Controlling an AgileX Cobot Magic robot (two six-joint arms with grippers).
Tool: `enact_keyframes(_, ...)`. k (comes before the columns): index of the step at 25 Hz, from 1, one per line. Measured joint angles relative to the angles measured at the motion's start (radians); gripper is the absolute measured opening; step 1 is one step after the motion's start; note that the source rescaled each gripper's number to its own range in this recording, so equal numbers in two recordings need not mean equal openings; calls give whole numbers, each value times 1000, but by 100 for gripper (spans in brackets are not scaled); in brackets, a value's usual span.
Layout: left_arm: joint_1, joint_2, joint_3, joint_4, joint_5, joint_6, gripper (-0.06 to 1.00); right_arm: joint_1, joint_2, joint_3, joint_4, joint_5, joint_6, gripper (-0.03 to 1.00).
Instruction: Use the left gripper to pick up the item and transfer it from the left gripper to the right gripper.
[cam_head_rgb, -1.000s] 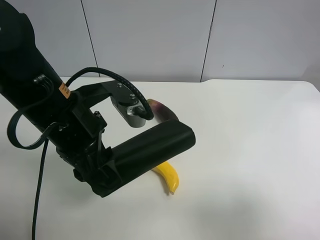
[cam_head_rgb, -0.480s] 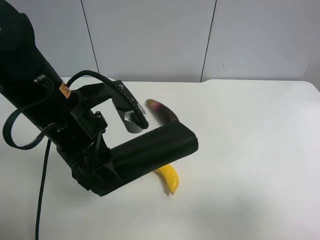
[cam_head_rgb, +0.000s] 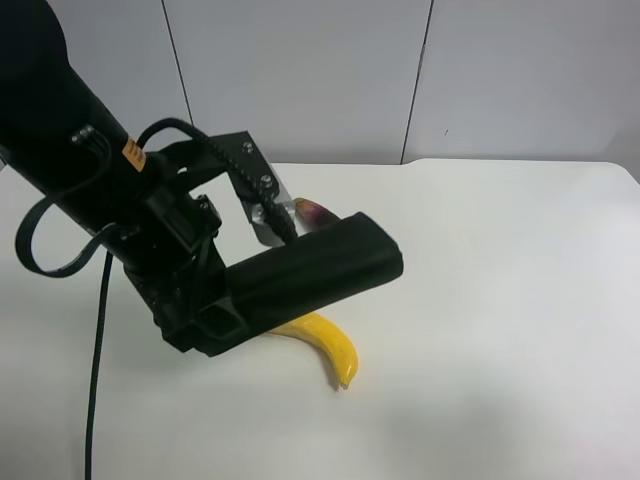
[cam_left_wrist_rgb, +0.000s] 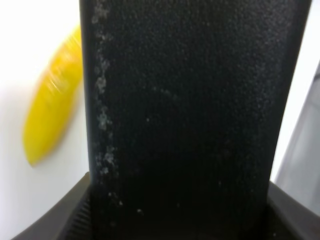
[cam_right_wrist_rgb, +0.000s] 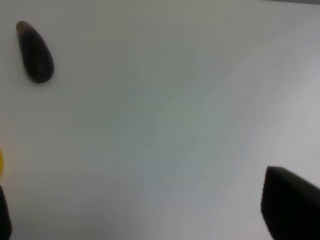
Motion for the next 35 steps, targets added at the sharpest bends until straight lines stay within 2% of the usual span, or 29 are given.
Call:
enact_keyframes(6,0,0,-106,1,1,12,7,0,210,-61,97,2,17,100)
enact_keyframes(10,0,0,-142,2,4,35,7,0,407,-138,217,-14,4,100)
enact_keyframes(13,0,0,-143,3,8,52,7,0,545,-191,355,-34,-50,100)
enact_keyframes(20,0,0,-143,4,10,72,6,0,813,-238,796,-66,-320,100)
enact_keyframes(25,0,0,-143,4,8,94,6,0,958,-238,1015,-68,-466,100)
enact_keyframes(28,0,0,-143,4,-6,97,6,0,1030,-238,1084,-70,-488,100)
enact_keyframes(35,0,0,-143,4,-48,109,5,0,1151,-238,1171,-72,-516,100)
